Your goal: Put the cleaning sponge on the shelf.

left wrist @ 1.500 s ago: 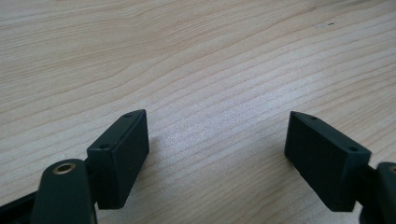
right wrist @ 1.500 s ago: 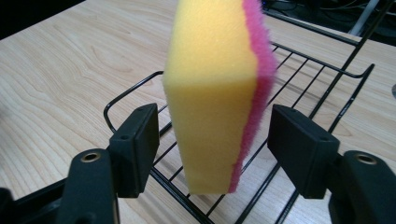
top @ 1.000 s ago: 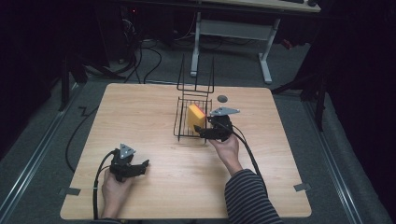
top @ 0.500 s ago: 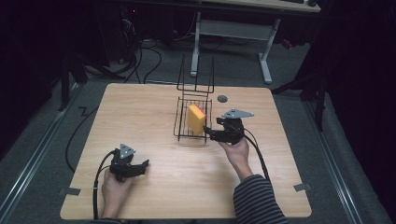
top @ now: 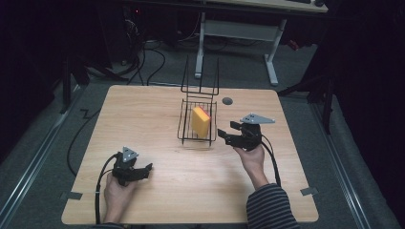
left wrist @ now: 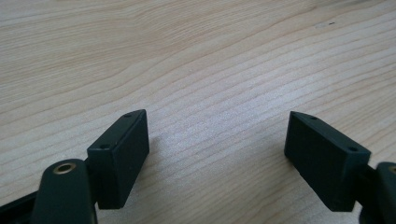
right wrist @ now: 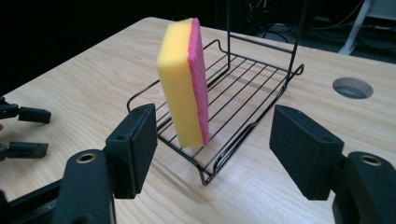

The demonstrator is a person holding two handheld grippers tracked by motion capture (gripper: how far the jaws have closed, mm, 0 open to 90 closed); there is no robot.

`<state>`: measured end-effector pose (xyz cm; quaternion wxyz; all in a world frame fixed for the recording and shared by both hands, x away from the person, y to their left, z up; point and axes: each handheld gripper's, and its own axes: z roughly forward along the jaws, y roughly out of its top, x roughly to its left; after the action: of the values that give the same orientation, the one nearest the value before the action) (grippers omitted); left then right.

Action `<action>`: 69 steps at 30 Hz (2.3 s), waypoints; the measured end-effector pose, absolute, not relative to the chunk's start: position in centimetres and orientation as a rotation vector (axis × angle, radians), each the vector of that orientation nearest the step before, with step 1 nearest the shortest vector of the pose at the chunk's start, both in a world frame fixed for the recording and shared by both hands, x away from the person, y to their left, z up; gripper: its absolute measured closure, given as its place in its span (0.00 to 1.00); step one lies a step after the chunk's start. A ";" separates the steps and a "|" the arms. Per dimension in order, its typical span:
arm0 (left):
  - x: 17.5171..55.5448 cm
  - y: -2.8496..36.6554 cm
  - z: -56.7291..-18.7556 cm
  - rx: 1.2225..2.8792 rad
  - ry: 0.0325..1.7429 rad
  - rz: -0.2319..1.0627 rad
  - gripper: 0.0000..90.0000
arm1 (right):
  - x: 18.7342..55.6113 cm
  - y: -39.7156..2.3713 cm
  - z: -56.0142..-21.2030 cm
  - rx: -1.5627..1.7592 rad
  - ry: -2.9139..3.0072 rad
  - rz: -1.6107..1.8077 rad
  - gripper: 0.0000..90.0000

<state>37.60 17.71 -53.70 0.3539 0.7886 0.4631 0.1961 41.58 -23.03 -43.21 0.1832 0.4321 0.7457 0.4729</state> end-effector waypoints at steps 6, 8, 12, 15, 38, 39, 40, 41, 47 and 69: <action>37.6 17.7 -53.7 2.038 1.197 0.507 0.25 | 41.1 -24.1 -43.3 1.244 2.084 1.336 0.36; 37.6 17.7 -53.7 2.038 1.197 0.507 0.25 | 40.9 -24.4 -43.0 1.243 2.072 1.342 0.36; 37.6 17.7 -53.7 2.039 1.197 0.507 0.25 | 40.5 -25.0 -42.5 1.229 2.054 1.358 0.37; 37.6 17.7 -53.7 2.039 1.197 0.507 0.25 | 40.3 -25.4 -42.4 1.234 2.046 1.358 0.37; 37.6 17.7 -53.7 2.038 1.198 0.507 0.25 | 38.1 -28.9 -42.7 1.284 1.957 1.373 0.39; 37.6 17.7 -53.7 2.038 1.198 0.507 0.25 | 38.0 -29.0 -42.8 1.290 1.953 1.373 0.39; 37.6 17.7 -53.7 2.039 1.197 0.507 0.25 | 37.9 -29.2 -42.9 1.291 1.951 1.372 0.39; 37.6 17.7 -53.7 2.038 1.198 0.507 0.25 | 37.8 -29.3 -42.9 1.300 1.950 1.368 0.39; 37.6 17.7 -53.7 2.039 1.197 0.508 0.25 | 37.2 -30.1 -43.2 1.312 1.925 1.378 0.39; 37.6 17.7 -53.7 2.039 1.198 0.508 0.25 | 35.3 -32.2 -45.4 1.364 1.876 1.385 0.41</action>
<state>37.60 17.70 -53.70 0.3537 0.7885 0.4632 0.1963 35.26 -32.24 -45.38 0.2182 0.4928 0.6777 0.5003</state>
